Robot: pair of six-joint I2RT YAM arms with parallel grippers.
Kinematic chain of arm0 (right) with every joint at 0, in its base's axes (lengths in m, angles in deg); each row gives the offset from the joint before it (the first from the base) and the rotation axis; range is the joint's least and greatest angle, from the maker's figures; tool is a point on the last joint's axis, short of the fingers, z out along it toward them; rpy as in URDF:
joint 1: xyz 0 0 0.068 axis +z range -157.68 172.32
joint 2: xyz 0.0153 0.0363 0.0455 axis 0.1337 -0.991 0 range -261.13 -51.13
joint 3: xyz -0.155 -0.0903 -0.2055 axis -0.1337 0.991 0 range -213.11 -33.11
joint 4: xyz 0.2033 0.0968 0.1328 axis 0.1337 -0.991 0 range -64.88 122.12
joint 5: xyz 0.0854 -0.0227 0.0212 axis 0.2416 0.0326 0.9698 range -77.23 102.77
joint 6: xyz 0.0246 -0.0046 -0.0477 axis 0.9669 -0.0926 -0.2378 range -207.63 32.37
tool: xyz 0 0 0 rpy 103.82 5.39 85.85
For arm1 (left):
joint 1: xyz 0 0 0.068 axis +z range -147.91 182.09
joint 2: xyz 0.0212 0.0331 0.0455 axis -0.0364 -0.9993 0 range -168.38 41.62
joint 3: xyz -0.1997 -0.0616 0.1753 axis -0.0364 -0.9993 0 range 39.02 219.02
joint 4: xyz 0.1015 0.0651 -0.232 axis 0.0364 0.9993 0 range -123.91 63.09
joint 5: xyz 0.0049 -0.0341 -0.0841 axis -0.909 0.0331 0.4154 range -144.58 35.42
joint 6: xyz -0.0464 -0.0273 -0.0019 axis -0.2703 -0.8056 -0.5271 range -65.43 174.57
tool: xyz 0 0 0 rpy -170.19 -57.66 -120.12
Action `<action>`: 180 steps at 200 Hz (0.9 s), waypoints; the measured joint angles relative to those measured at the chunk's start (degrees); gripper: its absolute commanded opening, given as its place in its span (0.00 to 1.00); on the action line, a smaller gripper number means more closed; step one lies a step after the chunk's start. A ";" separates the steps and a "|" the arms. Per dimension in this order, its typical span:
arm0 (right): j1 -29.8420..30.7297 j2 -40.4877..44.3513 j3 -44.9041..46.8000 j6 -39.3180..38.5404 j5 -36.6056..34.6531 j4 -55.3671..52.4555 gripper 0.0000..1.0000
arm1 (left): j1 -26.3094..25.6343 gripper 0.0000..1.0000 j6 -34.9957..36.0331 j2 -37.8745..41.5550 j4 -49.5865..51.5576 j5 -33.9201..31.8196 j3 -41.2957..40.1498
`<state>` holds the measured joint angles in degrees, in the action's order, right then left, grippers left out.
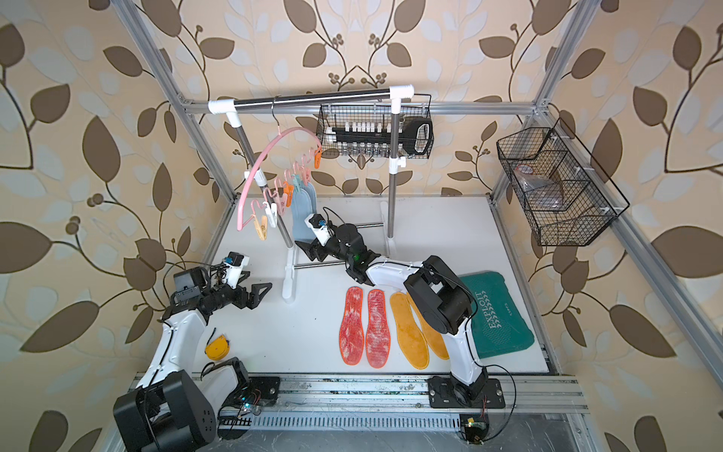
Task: Take the shoe insoles off the hanger
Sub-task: Remove the insole from the hanger.
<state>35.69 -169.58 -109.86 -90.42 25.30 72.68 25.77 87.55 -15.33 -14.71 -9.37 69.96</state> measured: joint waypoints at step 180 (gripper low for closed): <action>-0.33 -8.87 -9.46 7.30 -2.86 3.87 0.16 | 0.00 0.99 1.68 -0.42 1.53 1.49 0.02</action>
<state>35.37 -178.45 -119.33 -83.12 22.44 76.55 25.77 89.23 -15.75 -13.18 -7.89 69.98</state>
